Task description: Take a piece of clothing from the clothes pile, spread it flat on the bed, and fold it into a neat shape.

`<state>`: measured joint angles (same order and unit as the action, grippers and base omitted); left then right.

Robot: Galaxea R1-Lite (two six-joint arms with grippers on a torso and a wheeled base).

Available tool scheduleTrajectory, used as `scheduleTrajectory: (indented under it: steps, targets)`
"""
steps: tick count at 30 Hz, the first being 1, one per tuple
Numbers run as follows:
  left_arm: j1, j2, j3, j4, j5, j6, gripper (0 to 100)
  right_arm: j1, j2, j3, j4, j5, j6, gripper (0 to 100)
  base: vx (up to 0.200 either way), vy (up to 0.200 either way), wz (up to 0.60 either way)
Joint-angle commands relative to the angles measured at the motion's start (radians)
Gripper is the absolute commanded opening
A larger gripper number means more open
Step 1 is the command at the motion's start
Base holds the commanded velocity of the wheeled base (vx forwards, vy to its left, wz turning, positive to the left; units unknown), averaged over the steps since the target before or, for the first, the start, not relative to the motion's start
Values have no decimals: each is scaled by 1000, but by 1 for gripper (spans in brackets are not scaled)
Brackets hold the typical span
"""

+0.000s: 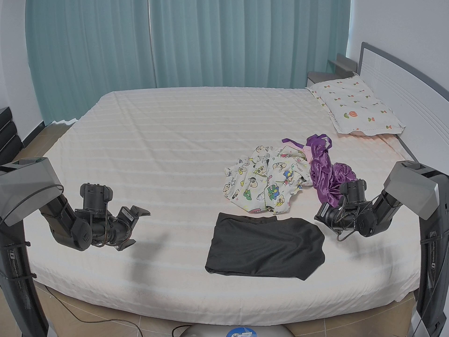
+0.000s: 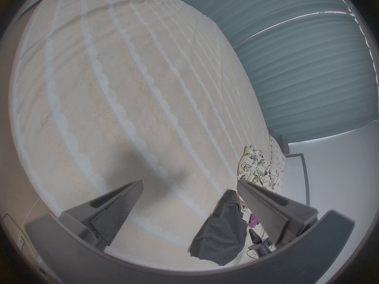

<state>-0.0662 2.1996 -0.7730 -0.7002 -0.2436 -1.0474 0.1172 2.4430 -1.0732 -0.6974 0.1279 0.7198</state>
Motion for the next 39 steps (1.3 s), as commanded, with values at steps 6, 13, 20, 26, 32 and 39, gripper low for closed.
scheduleTrajectory:
  steps: [6, 13, 20, 26, 32, 39]
  targets:
    - [0, 0, 0, -1, 0, 0, 100, -5, -27, 22, 3, -10, -23, 100, 0, 0, 0]
    - [0, 2, 0, -1, 0, 0, 100, 7, -10, 29, 15, 9, -29, 100, 0, 0, 0]
    - [0, 2, 0, -1, 0, 0, 100, 25, 5, 18, 75, 75, -25, 0, 0, 0, 0]
    - [0, 2, 0, -1, 0, 0, 100, 32, 11, -13, 96, 76, -8, 0, 0, 0, 0]
    - [0, 2, 0, -1, 0, 0, 100, 22, -2, -10, 95, 70, 6, 0, 0, 0, 0]
    - [0, 2, 0, -1, 0, 0, 100, 13, -30, -1, 84, 18, 10, 0, 0, 0, 0]
